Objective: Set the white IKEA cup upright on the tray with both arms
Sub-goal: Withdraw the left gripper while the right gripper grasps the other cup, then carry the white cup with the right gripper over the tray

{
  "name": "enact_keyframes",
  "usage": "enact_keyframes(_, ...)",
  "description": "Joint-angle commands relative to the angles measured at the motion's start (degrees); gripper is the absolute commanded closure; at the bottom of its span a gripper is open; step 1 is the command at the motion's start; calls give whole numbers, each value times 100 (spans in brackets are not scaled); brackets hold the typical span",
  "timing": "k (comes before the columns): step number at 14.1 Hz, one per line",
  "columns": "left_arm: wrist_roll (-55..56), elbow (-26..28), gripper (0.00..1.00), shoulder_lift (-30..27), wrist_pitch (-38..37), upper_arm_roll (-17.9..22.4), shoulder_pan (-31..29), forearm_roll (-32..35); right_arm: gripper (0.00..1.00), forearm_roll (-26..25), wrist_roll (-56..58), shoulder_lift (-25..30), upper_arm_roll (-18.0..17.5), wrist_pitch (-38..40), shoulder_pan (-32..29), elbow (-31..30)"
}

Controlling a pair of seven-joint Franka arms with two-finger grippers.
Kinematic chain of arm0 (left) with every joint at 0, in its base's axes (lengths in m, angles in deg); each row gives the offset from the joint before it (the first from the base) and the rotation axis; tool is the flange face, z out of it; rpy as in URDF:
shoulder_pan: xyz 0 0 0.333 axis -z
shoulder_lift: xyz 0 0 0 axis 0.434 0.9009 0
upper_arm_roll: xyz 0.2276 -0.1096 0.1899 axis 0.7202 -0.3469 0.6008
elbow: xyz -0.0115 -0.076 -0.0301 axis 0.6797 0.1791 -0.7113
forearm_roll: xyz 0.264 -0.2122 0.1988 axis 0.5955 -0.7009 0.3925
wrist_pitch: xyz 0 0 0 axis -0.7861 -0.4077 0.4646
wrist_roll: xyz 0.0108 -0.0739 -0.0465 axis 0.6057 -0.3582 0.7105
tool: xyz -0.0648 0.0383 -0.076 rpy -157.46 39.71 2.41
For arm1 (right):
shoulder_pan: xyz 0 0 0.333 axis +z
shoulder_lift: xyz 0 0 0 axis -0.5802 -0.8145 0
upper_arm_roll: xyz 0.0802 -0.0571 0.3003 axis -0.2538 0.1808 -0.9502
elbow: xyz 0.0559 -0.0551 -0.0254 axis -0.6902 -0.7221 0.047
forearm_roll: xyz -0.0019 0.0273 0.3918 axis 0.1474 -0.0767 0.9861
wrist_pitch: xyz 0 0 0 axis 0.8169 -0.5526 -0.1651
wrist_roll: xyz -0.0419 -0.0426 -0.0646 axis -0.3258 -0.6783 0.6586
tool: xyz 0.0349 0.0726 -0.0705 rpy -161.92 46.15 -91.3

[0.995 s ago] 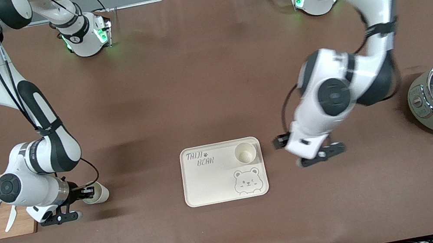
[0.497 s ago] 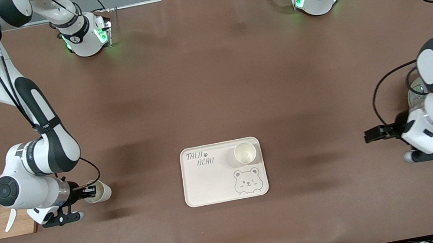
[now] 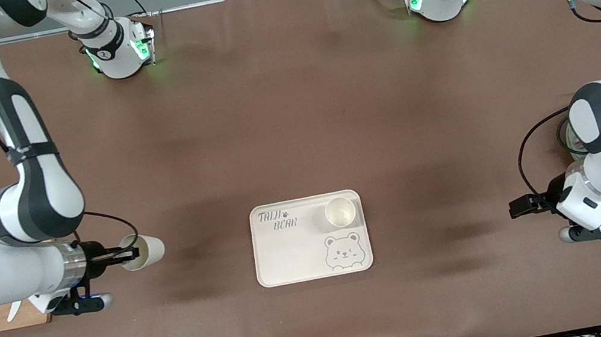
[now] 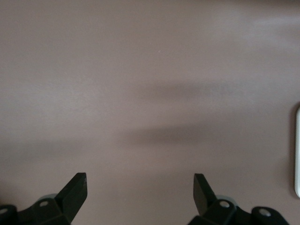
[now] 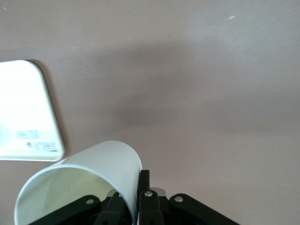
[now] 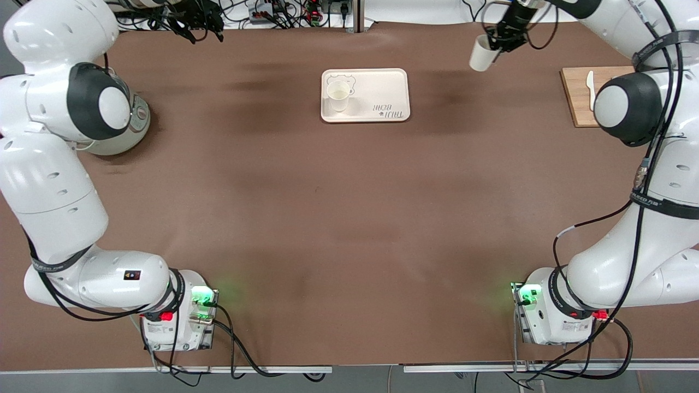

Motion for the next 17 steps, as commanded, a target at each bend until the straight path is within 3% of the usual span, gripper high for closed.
enact_keyframes(1,-137,819,0,-1457,-724,10,-9,471,100,66,-1243,164,54,40,674,104)
enact_keyframes(4,-373,1935,0,-2803,-814,-25,-122,720,100,40,-2544,130,89,-222,1439,217)
enact_keyframes(7,-603,2175,0,-3280,-936,-43,-219,448,100,-91,-3451,34,141,-811,2081,200)
enact_keyframes(9,-611,2027,0,-3368,-1261,27,-80,447,100,-818,-3960,-106,133,-1076,2433,183)
enact_keyframes(11,-559,1510,0,-3343,-1821,54,17,447,100,-1365,-4427,-256,133,-1339,2706,165)
enact_keyframes(13,-489,1305,0,-3360,-2202,107,44,430,100,-1481,-4561,-379,133,-1629,2786,95)
enact_keyframes(17,-383,1191,0,-3333,-2221,221,203,289,100,-1455,-4570,-713,133,-2113,2848,60)
